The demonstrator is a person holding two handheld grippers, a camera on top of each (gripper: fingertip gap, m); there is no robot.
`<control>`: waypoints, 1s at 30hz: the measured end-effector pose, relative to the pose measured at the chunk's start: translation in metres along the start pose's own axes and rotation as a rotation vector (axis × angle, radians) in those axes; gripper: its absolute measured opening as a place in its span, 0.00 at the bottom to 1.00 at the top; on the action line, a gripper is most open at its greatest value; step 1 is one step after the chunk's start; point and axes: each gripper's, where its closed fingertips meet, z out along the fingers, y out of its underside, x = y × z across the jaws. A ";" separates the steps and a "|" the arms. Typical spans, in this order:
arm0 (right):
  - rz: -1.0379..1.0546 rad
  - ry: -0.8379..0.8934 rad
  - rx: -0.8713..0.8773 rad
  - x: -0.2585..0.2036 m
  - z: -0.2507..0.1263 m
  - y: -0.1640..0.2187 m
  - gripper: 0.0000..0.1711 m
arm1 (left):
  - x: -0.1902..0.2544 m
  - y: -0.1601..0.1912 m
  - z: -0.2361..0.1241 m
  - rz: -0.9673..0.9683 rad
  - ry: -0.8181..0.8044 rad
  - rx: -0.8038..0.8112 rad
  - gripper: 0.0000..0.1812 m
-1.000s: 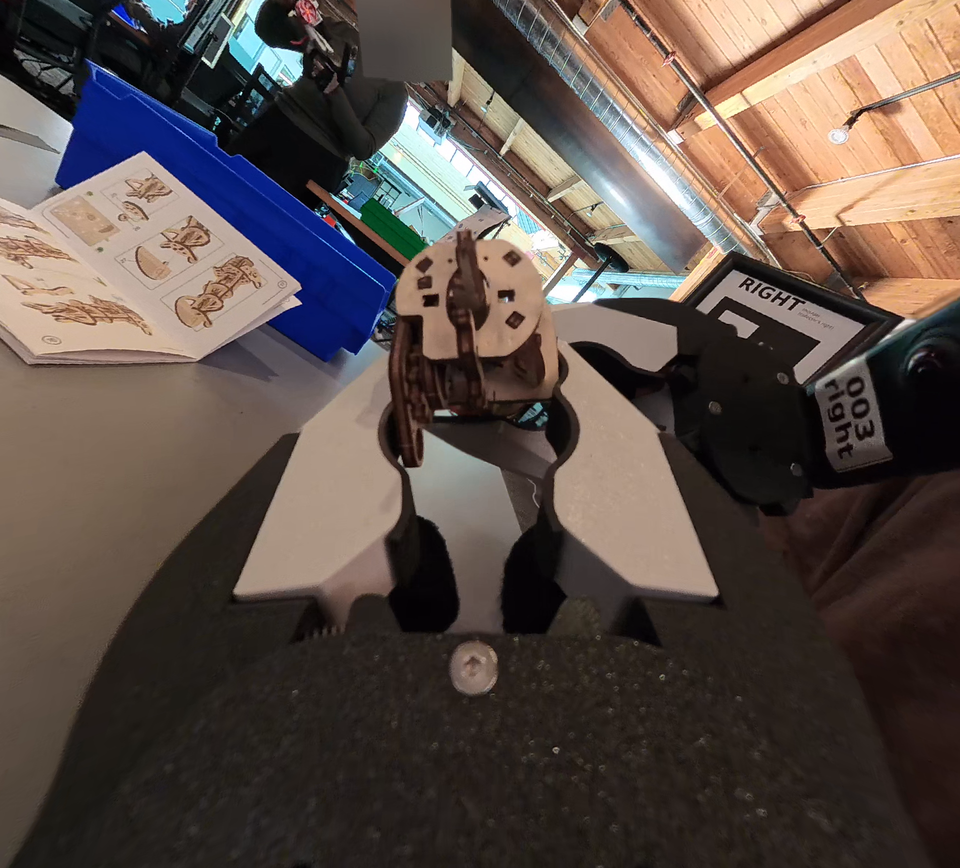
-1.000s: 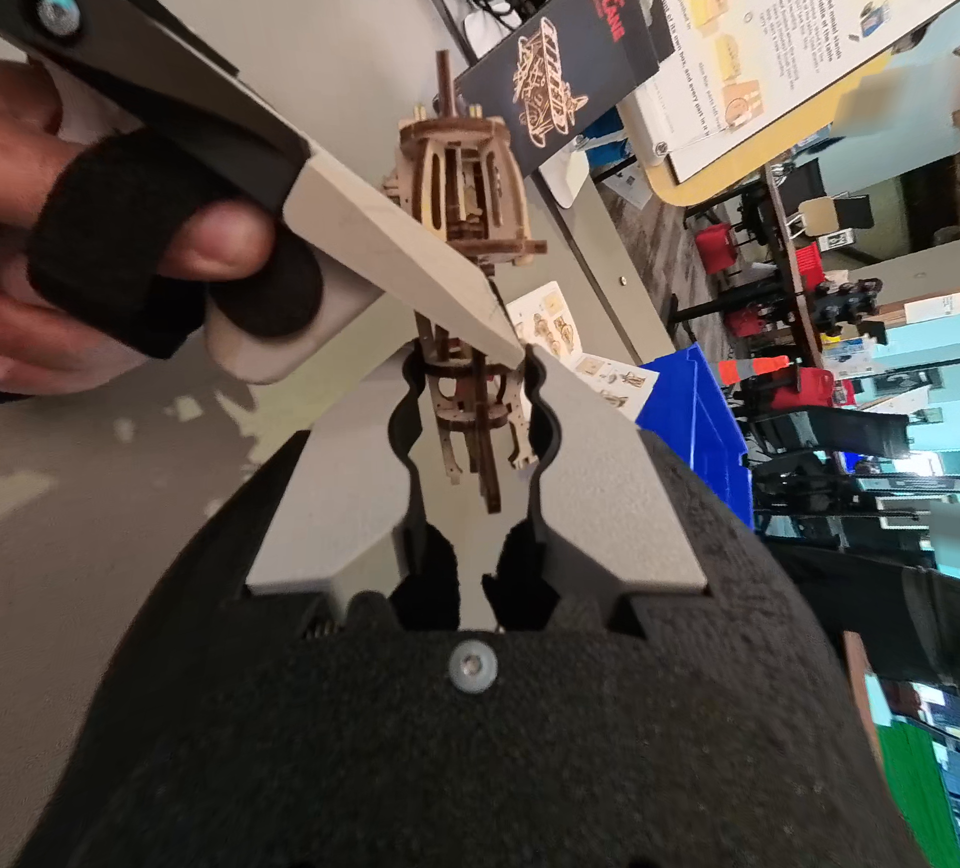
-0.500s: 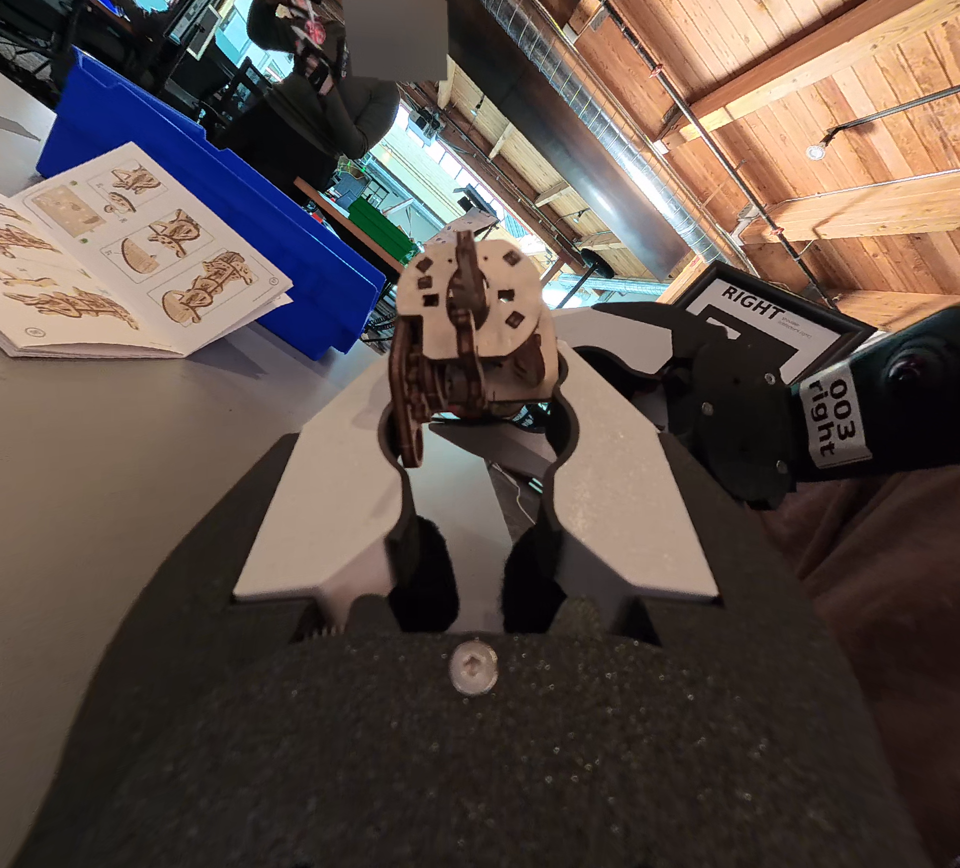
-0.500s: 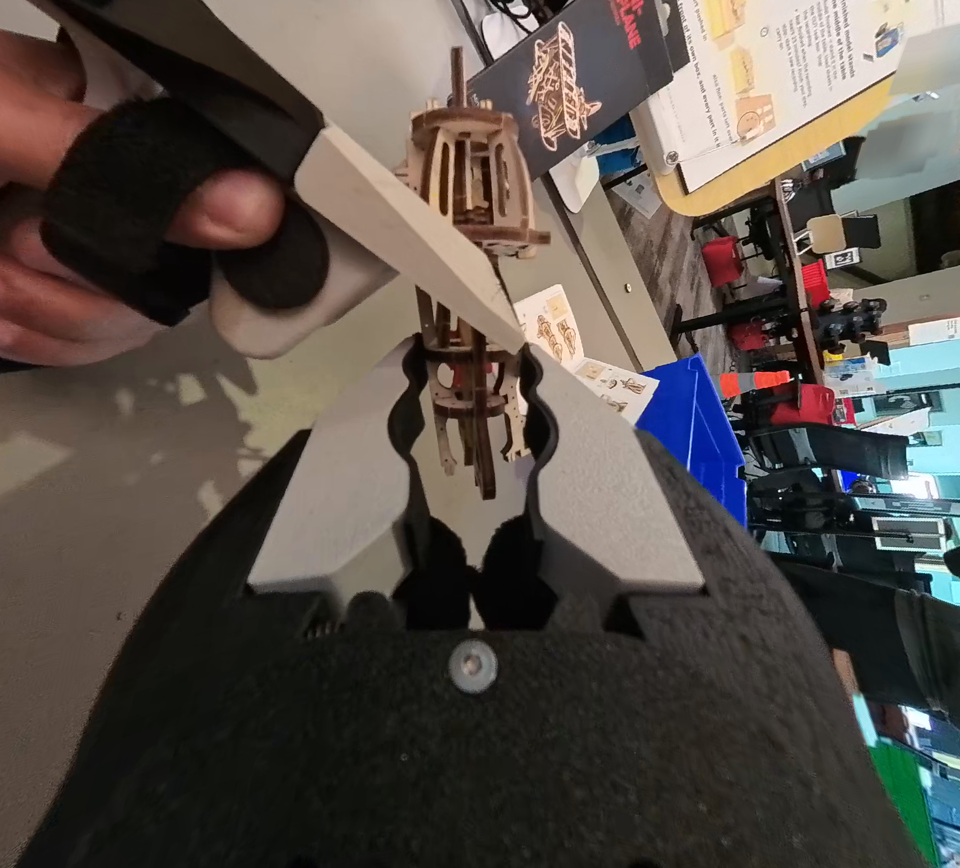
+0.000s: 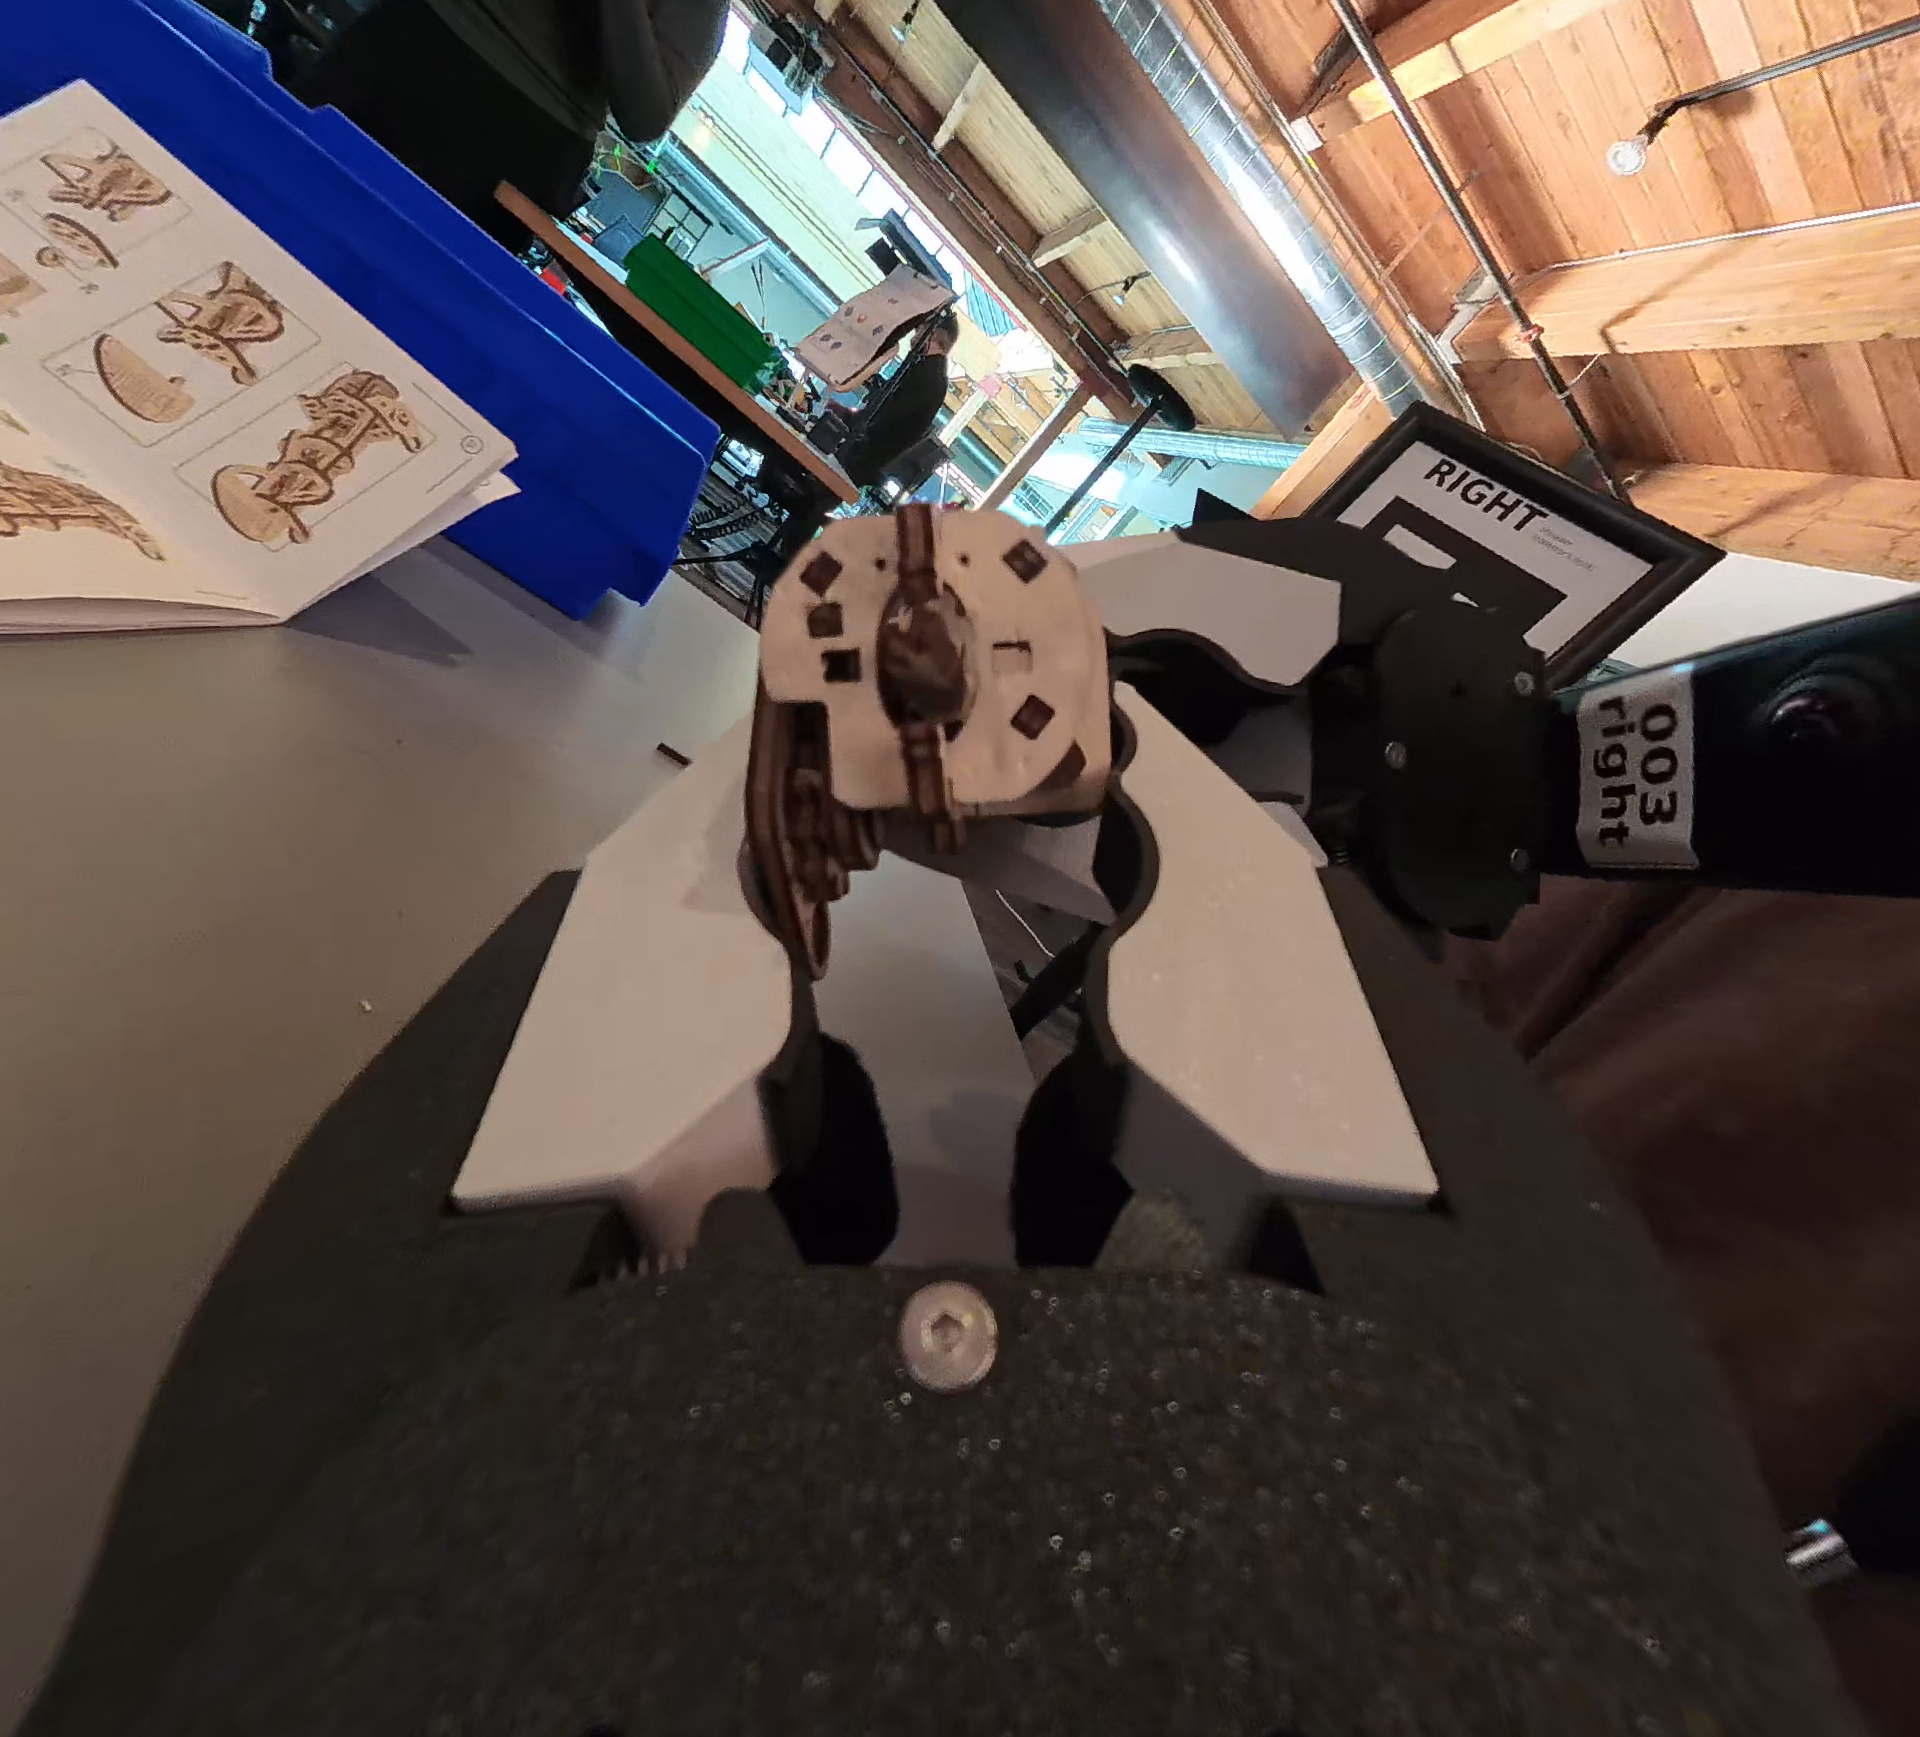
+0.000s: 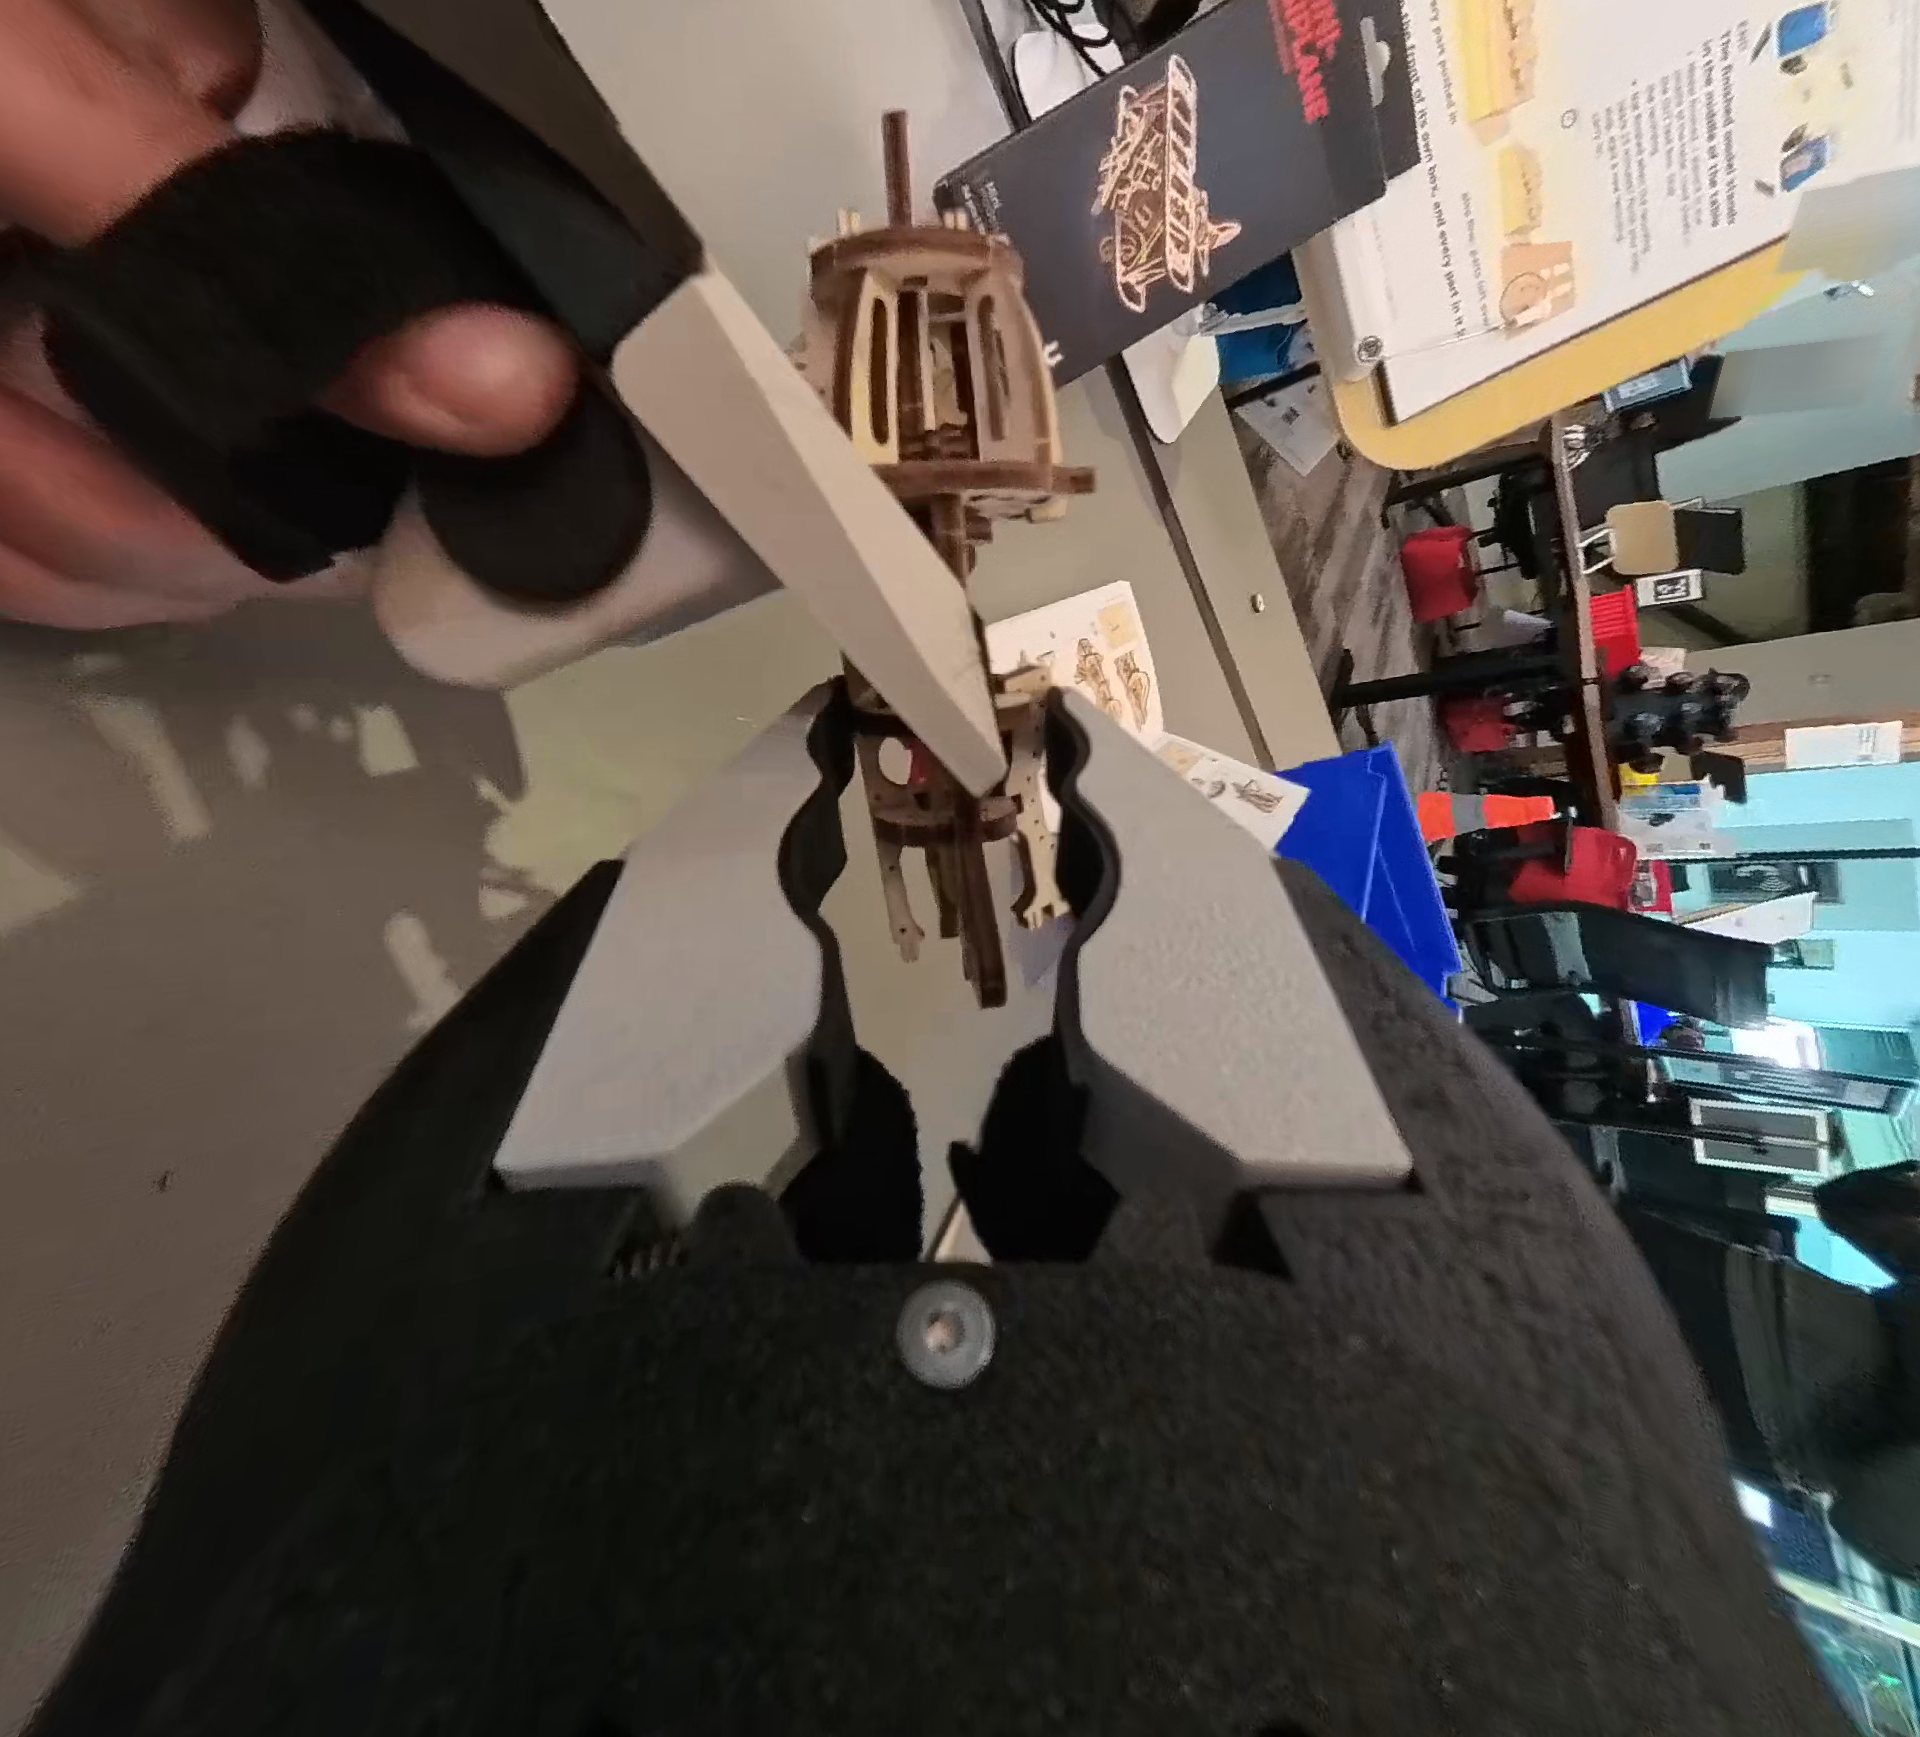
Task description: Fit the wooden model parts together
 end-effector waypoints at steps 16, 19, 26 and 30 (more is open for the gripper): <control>0.095 -0.347 0.081 -0.016 -0.019 0.001 0.29 | 0.011 -0.006 -0.010 0.176 0.024 -0.052 0.28; 0.093 -0.354 0.074 -0.018 -0.017 0.003 0.23 | 0.012 -0.005 -0.009 0.194 0.020 -0.062 0.28; -0.001 -0.213 0.055 -0.008 -0.016 0.003 0.16 | 0.009 -0.008 -0.008 0.146 -0.005 0.002 0.28; -0.001 -0.193 0.039 -0.008 -0.015 0.006 0.17 | 0.006 -0.008 -0.007 0.114 -0.020 0.032 0.28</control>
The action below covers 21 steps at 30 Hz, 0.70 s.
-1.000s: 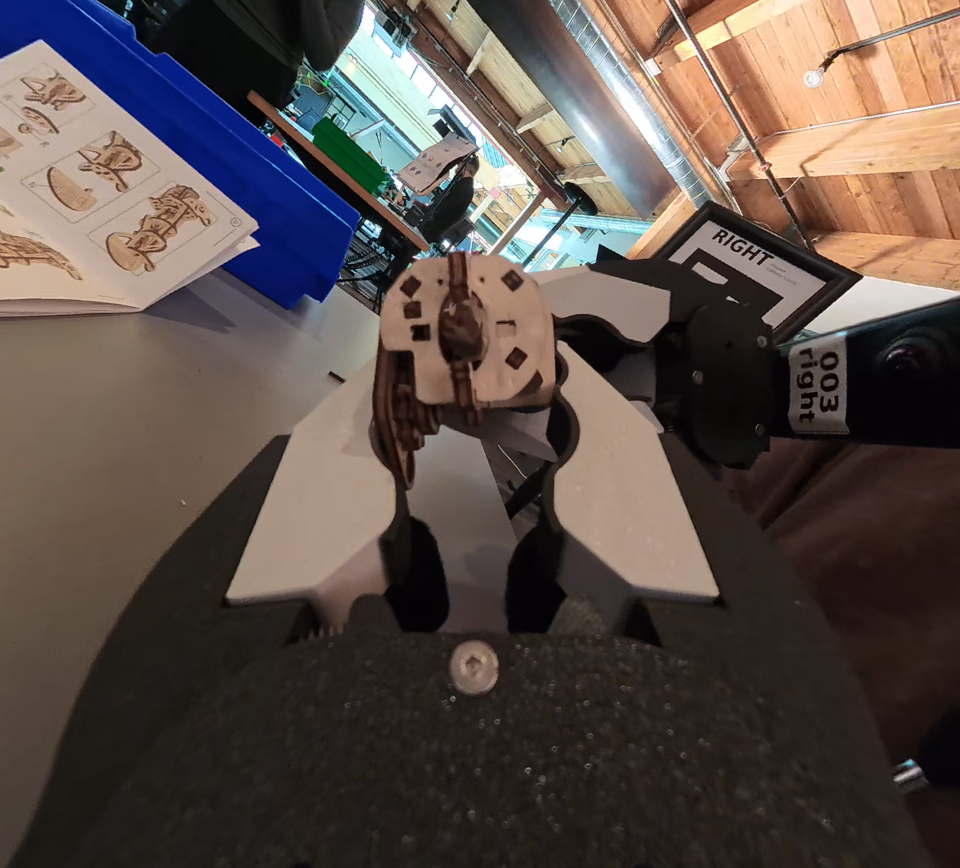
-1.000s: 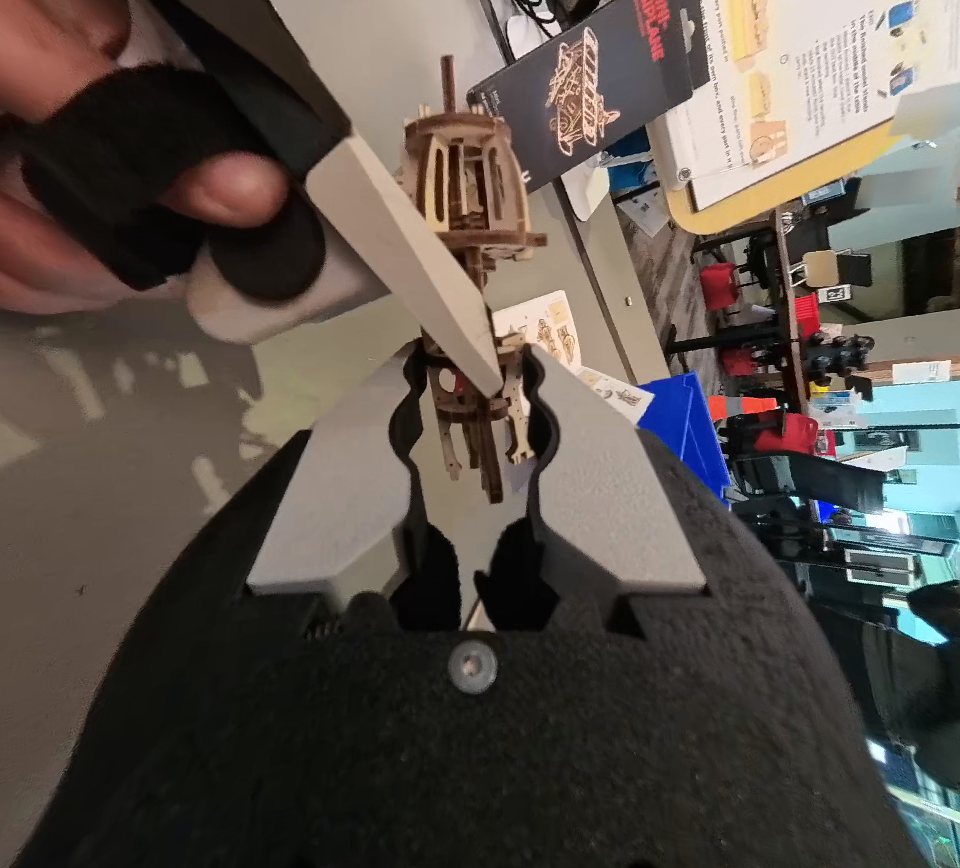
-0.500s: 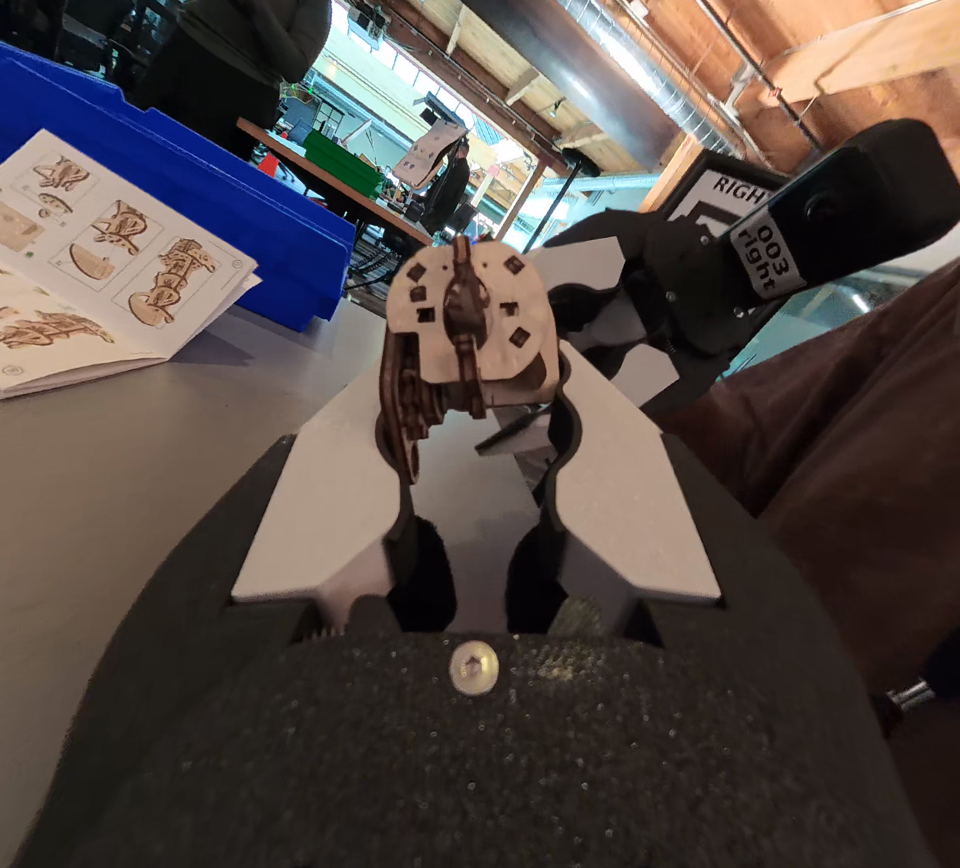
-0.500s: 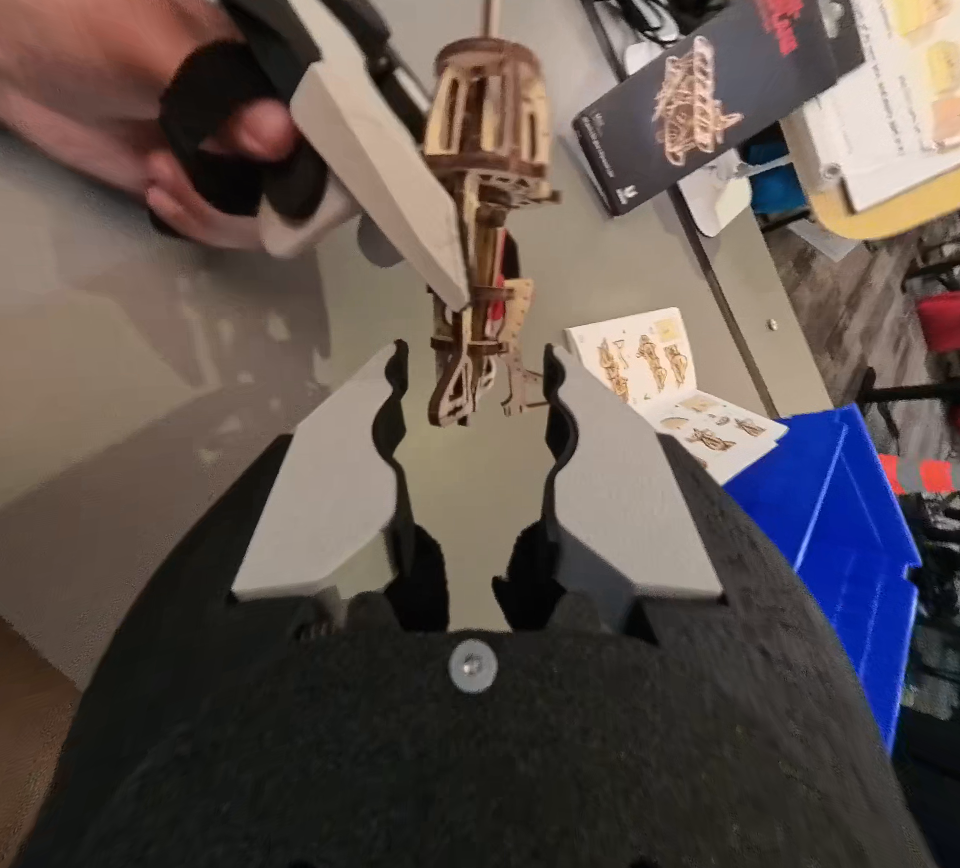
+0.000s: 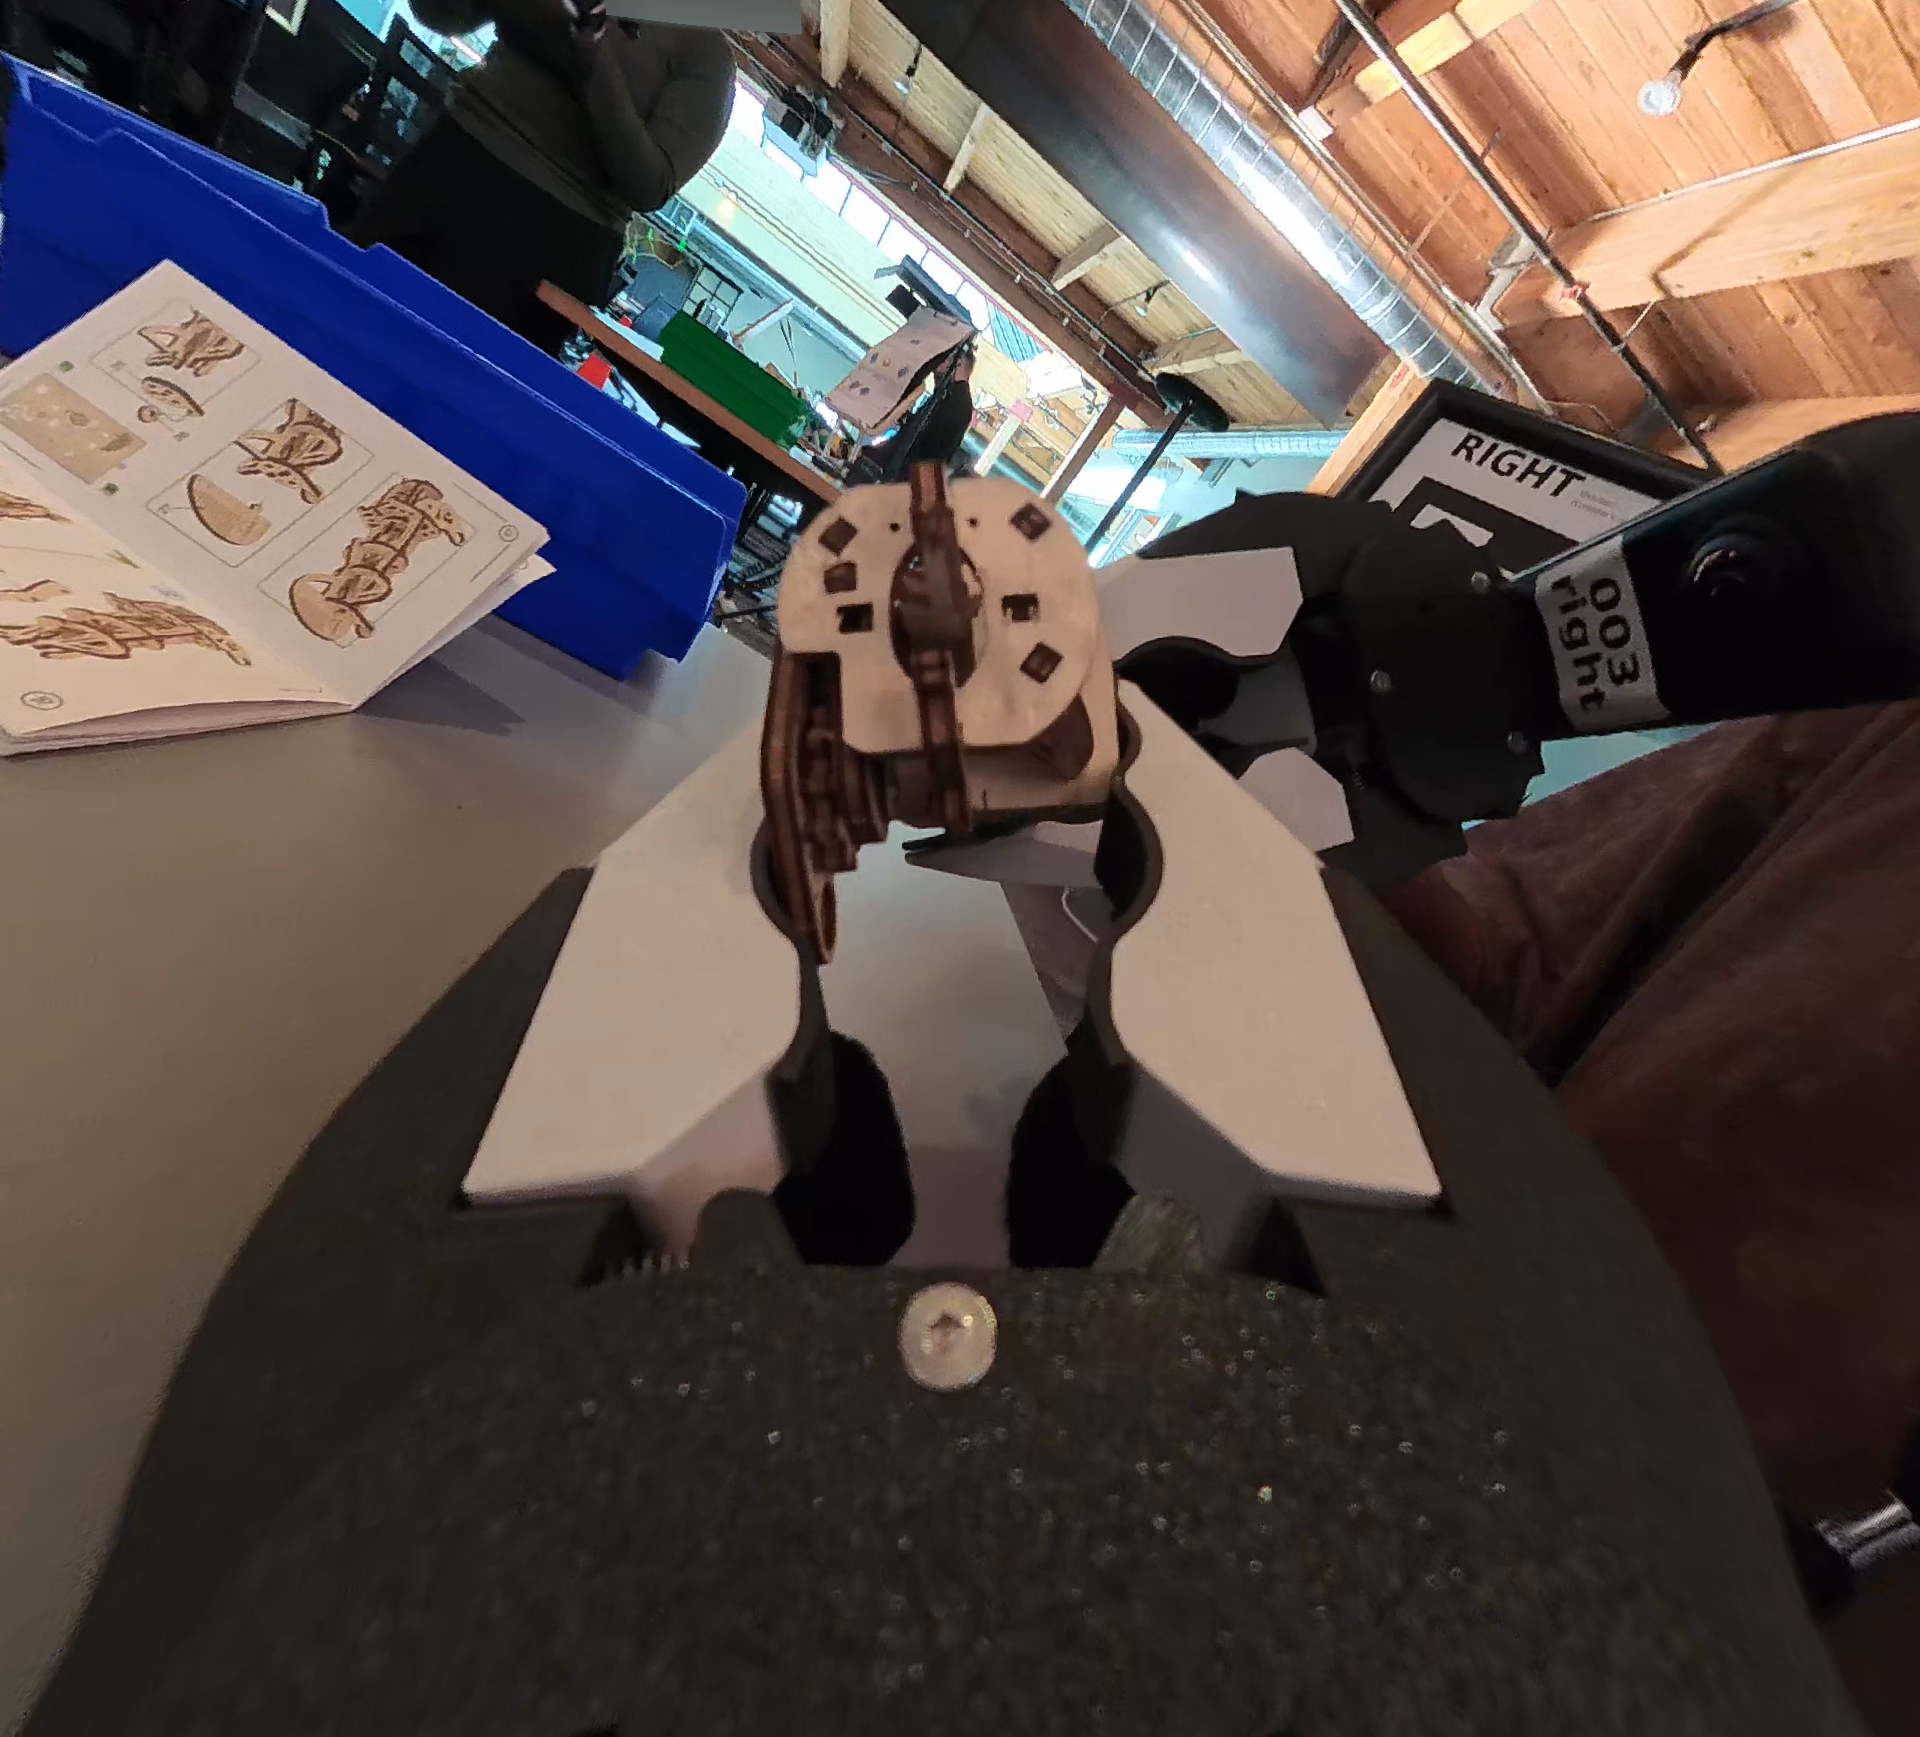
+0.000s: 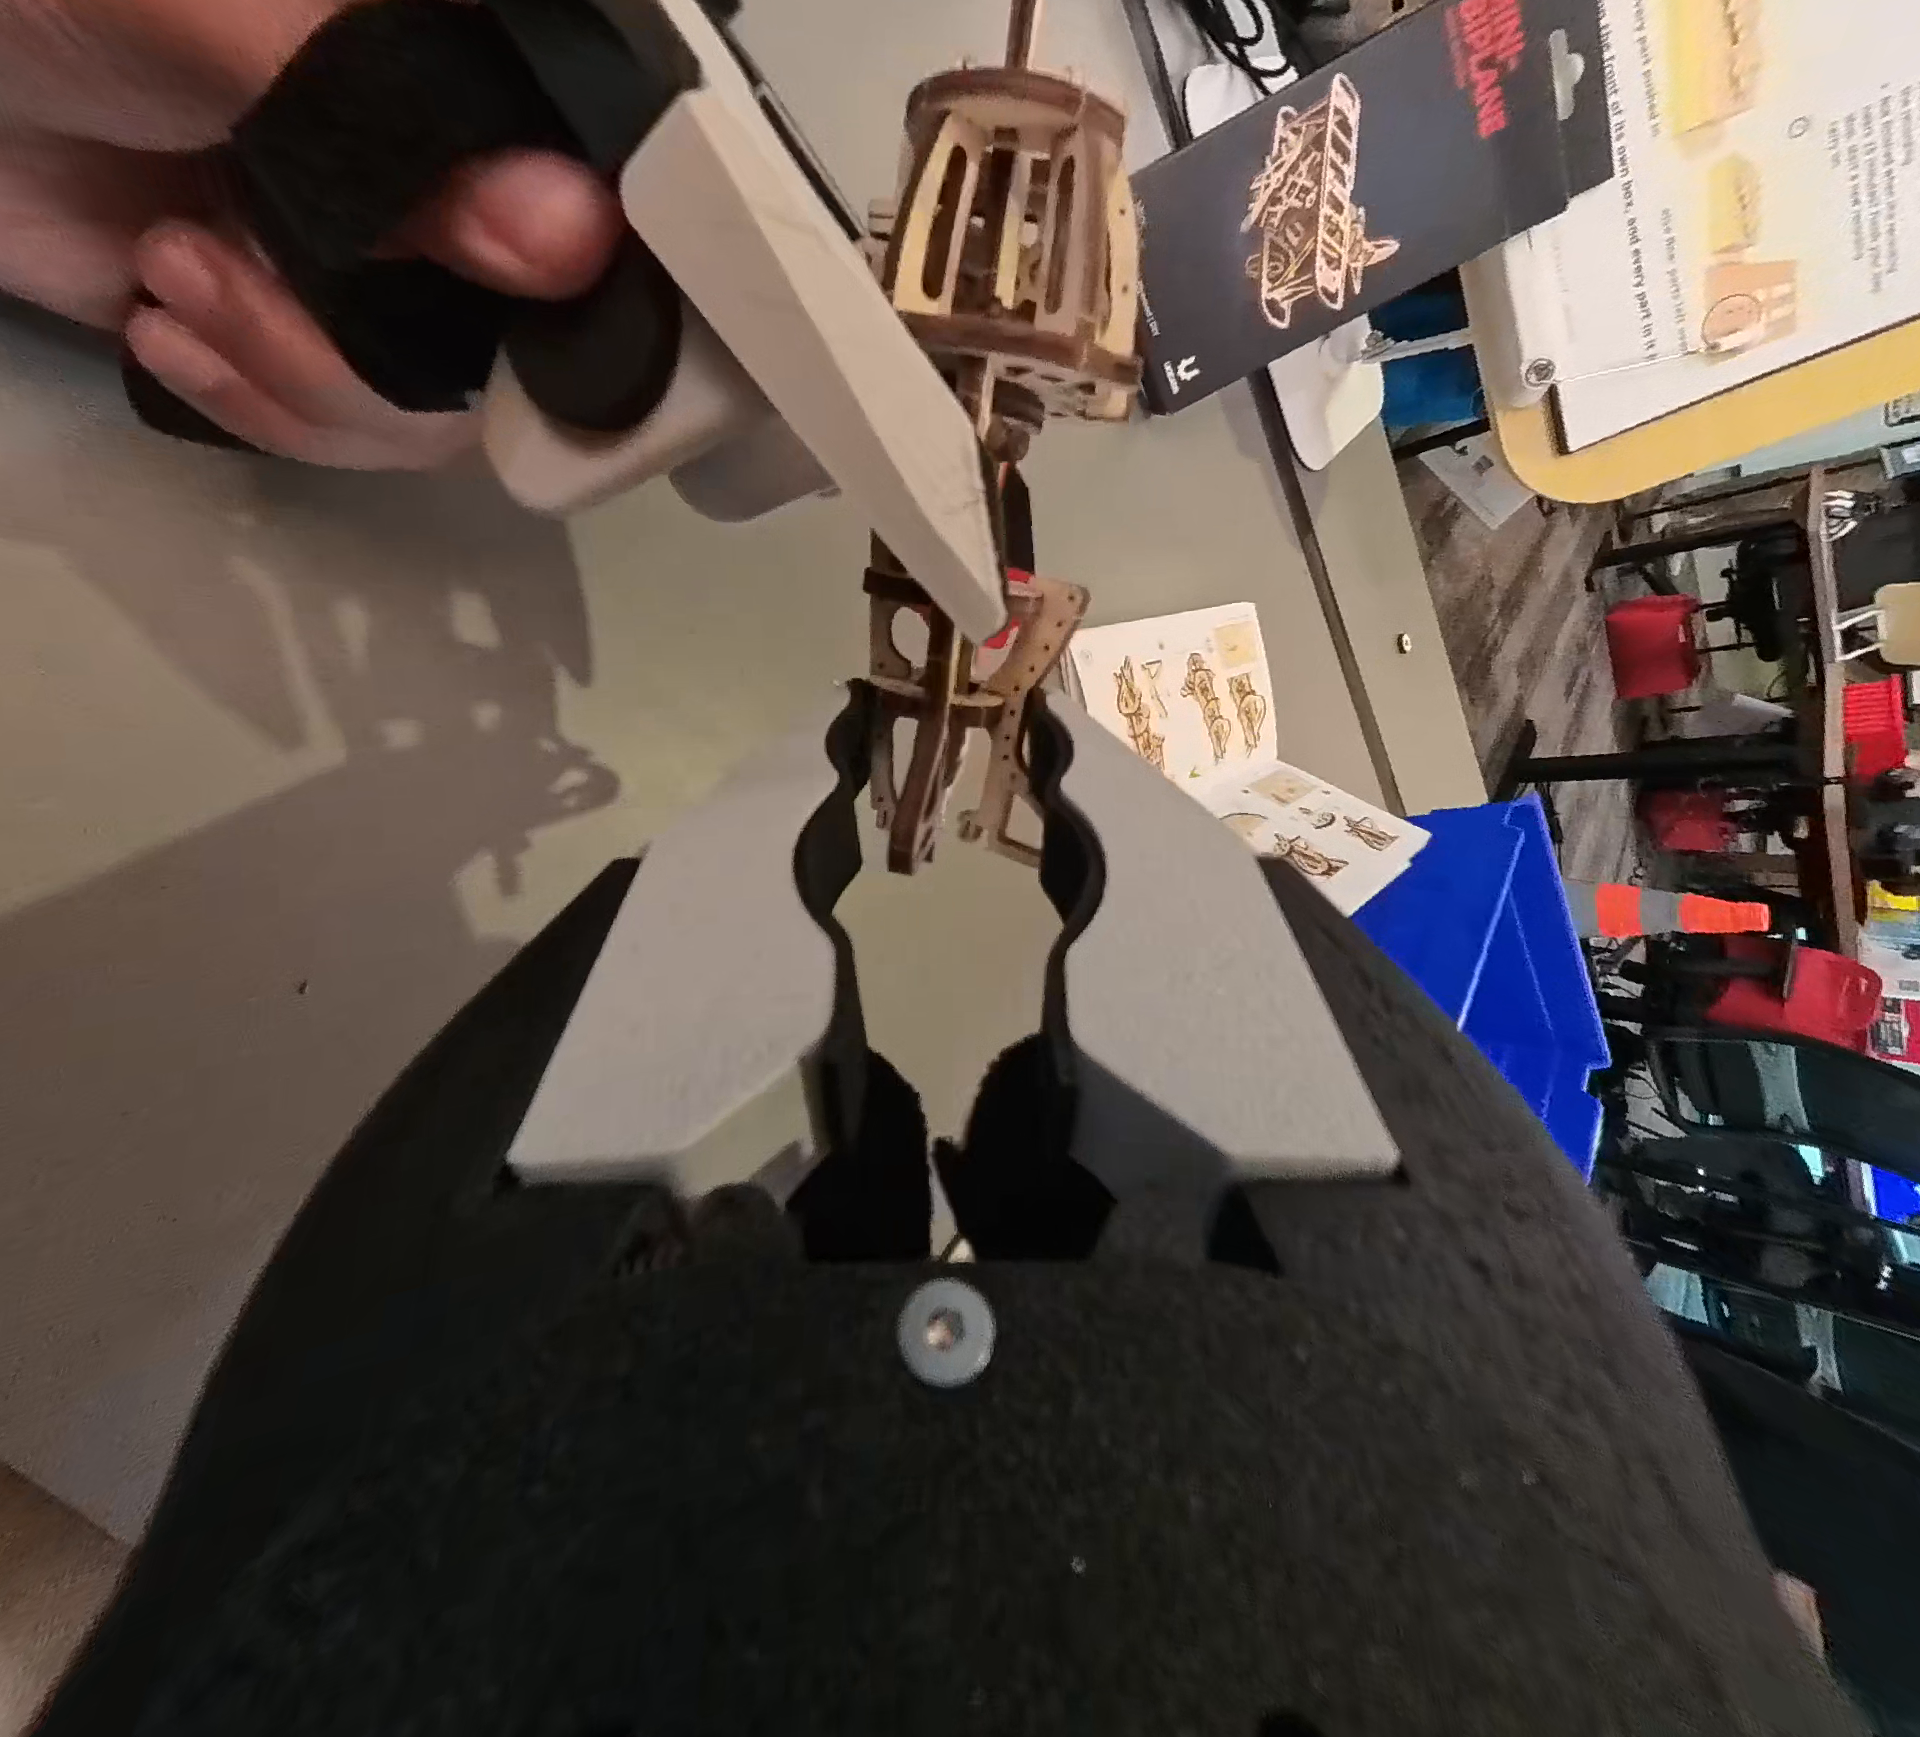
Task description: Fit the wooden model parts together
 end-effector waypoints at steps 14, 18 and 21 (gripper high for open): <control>-0.014 0.069 -0.052 0.004 0.005 0.001 0.18 | -0.003 -0.002 0.001 -0.036 -0.027 0.041 0.27; 0.002 0.079 -0.063 0.005 0.006 0.001 0.16 | -0.004 -0.002 0.001 -0.041 -0.040 0.052 0.27; 0.009 0.076 -0.068 0.005 0.006 0.002 0.16 | -0.005 -0.002 0.001 -0.042 -0.046 0.054 0.27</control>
